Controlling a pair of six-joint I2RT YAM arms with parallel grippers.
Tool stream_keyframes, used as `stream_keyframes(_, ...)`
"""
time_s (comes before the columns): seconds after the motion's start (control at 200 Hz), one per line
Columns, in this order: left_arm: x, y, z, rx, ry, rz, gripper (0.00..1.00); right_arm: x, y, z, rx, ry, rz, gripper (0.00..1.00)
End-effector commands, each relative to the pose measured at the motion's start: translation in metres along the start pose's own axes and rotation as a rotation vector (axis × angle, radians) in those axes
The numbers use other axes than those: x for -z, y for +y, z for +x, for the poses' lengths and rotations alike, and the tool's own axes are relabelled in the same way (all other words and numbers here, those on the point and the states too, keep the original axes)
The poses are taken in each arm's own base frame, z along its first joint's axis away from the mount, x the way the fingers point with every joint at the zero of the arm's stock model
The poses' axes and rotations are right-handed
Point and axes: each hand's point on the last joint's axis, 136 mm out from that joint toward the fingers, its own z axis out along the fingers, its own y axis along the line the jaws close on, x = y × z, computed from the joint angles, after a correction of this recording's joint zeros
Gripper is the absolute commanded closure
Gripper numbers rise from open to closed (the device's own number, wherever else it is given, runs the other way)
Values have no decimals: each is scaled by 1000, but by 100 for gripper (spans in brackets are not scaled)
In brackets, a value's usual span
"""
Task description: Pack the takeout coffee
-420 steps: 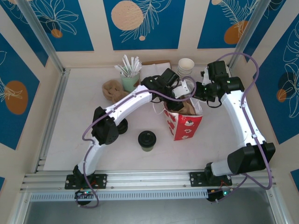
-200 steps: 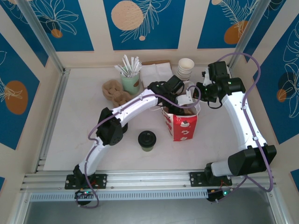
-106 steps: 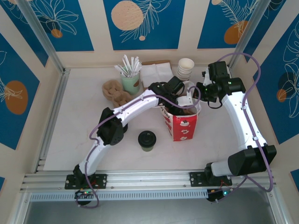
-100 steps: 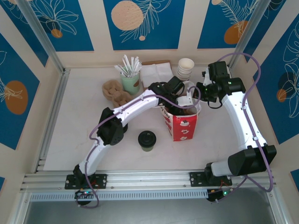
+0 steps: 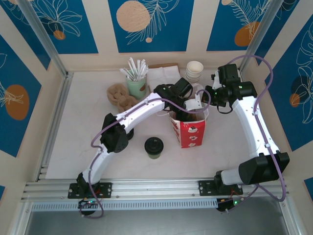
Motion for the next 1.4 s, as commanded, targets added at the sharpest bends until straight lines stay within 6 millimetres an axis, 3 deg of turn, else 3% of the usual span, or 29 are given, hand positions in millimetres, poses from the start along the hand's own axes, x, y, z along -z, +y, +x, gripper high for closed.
stream_keyframes(0.0,50,-18,-37,-23,-104,-13,17,4,1,7,-21,13,-17,100)
stream_keyframes(0.15,77,-24,-55,-4,-173,-18,17,4,3,7,-33,16,-34,100)
stream_keyframes(0.33,124,-28,-87,64,-288,-58,16,4,7,6,-41,4,-67,100)
stream_keyframes(0.525,164,-38,-105,103,-378,-75,16,8,13,2,-42,-25,-122,100)
stream_keyframes(0.785,243,-42,-122,146,-521,-227,16,21,26,2,22,-102,-241,100)
stream_keyframes(0.885,275,-46,-121,164,-572,-288,15,33,33,3,61,-159,-307,100)
stream_keyframes(0.99,293,-47,-111,183,-600,-351,14,50,43,4,119,-239,-397,100)
stream_keyframes(1.205,311,-50,-84,199,-618,-448,12,77,59,14,246,-389,-539,100)
stream_keyframes(1.395,315,-51,-68,200,-605,-493,11,92,68,25,334,-489,-616,100)
